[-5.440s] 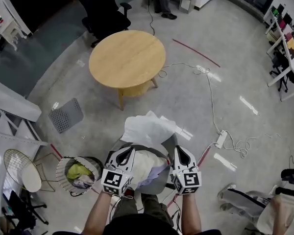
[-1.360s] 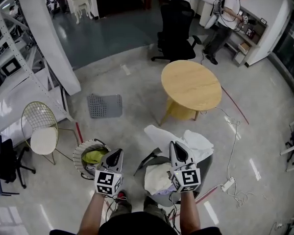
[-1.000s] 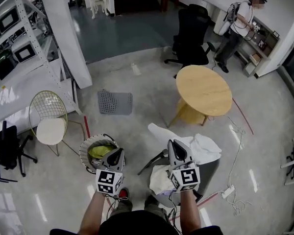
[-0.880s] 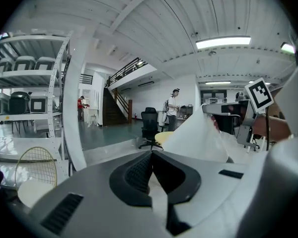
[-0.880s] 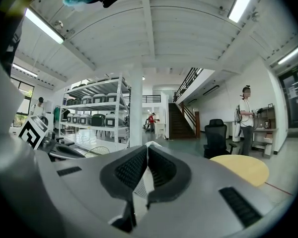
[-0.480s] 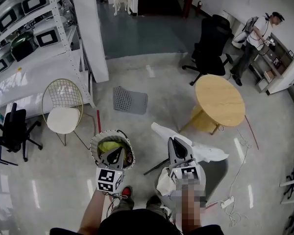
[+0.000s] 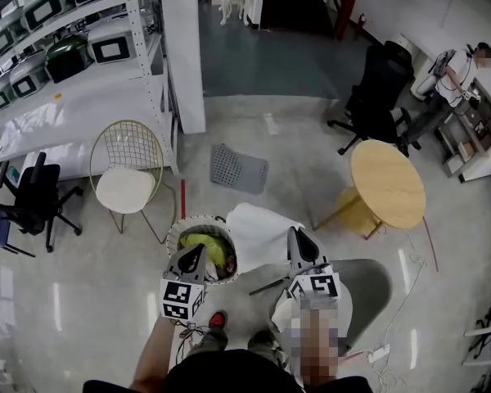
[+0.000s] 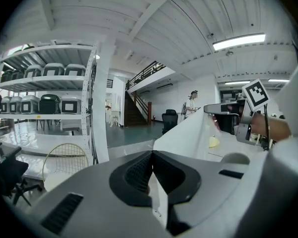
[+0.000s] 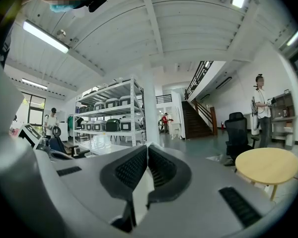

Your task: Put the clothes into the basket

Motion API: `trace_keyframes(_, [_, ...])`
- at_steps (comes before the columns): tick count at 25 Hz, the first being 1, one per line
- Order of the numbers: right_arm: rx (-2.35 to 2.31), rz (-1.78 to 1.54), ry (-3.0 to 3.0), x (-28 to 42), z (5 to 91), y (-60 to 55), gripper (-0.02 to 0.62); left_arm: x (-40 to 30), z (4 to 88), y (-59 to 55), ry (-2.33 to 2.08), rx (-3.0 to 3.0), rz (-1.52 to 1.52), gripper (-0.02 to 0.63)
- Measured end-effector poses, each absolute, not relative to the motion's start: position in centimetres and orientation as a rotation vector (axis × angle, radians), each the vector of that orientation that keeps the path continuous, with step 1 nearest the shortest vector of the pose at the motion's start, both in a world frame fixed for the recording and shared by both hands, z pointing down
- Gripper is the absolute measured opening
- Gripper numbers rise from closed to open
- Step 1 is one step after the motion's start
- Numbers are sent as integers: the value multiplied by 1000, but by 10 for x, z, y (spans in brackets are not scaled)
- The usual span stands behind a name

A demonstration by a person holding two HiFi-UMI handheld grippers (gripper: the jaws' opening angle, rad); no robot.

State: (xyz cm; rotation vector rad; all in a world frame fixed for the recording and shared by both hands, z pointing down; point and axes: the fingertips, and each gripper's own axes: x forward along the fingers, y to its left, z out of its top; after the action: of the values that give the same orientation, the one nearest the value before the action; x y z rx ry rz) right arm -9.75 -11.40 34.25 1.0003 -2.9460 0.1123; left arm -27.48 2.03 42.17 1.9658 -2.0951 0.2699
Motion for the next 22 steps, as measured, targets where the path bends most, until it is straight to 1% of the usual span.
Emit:
trace_keyframes(4, [899, 107, -2993, -131, 339, -102, 31, -294, 424, 38, -2141, 1912, 261, 8])
trace_keyframes(13, [589, 71, -3084, -231, 330, -52, 31, -354, 422, 90, -2263, 1744, 229, 7])
trace_keyframes(22, [475, 55, -3085, -284, 332, -31, 31, -393, 432, 126, -2312, 1633, 193, 8])
